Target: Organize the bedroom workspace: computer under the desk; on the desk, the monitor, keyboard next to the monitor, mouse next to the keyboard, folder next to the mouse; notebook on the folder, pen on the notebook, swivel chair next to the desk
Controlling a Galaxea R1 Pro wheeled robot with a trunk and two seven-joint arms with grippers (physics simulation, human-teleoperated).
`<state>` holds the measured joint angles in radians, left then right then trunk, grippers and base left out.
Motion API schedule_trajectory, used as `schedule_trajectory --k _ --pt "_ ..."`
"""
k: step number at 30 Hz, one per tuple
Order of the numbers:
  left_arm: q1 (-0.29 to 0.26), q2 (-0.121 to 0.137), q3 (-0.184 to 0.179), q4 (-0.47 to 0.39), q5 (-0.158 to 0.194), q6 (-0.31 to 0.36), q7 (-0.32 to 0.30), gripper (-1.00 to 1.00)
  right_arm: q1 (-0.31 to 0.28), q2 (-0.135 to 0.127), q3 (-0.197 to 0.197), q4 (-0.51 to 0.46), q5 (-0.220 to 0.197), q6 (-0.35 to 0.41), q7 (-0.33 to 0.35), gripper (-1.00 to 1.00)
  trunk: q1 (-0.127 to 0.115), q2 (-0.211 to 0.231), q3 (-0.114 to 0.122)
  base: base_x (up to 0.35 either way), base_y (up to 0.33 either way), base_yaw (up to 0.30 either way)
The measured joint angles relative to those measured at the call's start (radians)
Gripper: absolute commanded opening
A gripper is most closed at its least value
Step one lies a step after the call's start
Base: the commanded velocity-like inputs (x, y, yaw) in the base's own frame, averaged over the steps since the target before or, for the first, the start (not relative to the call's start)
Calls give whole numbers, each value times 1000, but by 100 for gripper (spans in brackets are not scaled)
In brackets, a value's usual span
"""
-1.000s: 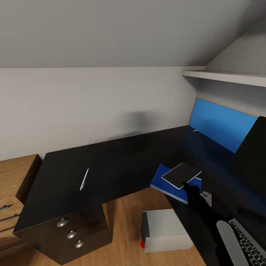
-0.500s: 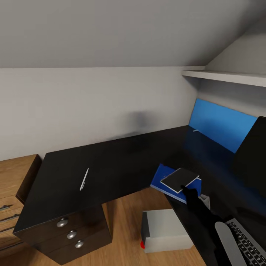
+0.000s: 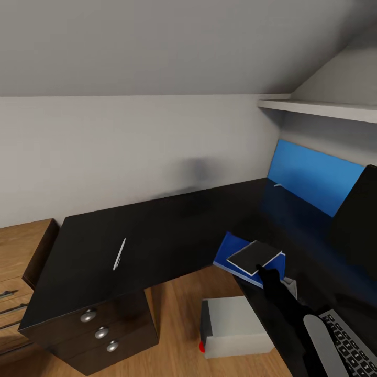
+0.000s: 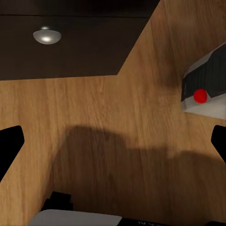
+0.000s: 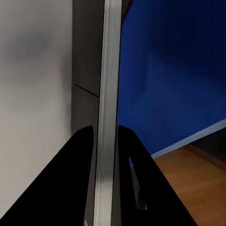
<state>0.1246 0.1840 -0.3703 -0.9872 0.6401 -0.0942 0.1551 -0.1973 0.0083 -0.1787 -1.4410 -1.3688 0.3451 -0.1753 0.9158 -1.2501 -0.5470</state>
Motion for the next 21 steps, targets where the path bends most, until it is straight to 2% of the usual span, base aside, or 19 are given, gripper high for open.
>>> schedule_trajectory --k 8,21 --pt "0 0 0 -1 0 -1 -2 100 0 -1 0 1 0 0 0 -100 0 0 0 126 0 0" --pt "0 0 0 -1 0 0 0 100 0 0 0 1 0 0 0 -100 0 0 0 14 0 0"
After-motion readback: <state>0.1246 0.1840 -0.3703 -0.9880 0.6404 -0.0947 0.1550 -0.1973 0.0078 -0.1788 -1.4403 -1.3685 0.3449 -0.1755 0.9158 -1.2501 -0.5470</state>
